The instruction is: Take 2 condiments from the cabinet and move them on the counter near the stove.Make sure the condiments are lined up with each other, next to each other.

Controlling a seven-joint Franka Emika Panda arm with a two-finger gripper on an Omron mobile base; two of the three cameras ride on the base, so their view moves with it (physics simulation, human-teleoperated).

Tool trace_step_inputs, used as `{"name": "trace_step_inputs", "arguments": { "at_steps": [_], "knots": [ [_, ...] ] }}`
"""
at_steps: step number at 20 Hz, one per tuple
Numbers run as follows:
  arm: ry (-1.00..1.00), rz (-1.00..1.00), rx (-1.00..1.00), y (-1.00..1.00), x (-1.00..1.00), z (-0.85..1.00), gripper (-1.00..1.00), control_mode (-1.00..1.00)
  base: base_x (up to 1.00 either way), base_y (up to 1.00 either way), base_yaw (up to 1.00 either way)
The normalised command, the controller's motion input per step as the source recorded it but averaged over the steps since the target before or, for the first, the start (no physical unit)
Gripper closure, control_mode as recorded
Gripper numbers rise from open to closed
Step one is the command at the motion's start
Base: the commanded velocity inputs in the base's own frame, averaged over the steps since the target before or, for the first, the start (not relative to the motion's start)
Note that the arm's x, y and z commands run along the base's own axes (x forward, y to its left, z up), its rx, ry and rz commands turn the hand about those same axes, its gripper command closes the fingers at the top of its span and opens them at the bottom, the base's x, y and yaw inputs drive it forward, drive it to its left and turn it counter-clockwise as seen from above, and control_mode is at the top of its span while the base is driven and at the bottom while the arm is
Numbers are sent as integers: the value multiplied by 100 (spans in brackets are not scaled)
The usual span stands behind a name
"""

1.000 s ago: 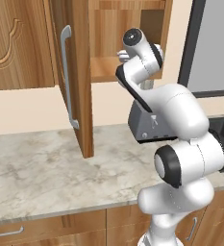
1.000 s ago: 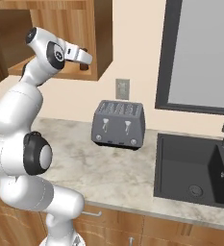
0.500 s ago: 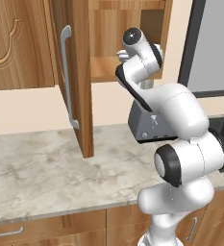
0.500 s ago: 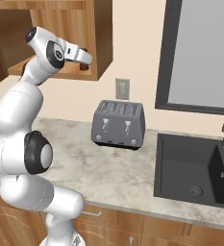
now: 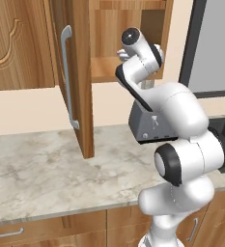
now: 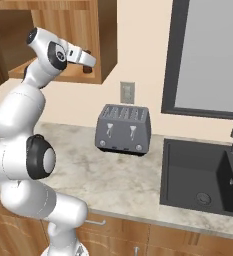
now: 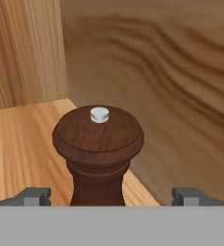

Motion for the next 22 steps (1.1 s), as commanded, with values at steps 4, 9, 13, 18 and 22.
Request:
{"name": "trace_step_inputs", "arguments": {
  "at_steps": [4, 9, 13, 18, 22],
  "knots": [
    [0, -3, 0, 0, 37, -24, -100, -100, 0, 0, 0],
    [0, -2, 0, 5, 43, -39, 100, -100, 0, 0, 0],
    [0, -1, 0, 4, 47, -46, 100, -100, 0, 0, 0],
    [0, 0, 0, 1, 18, -25, 100, -100, 0, 0, 0],
    [0, 0, 0, 0, -2, -3, 100, -100, 0, 0, 0]
  ]
}}
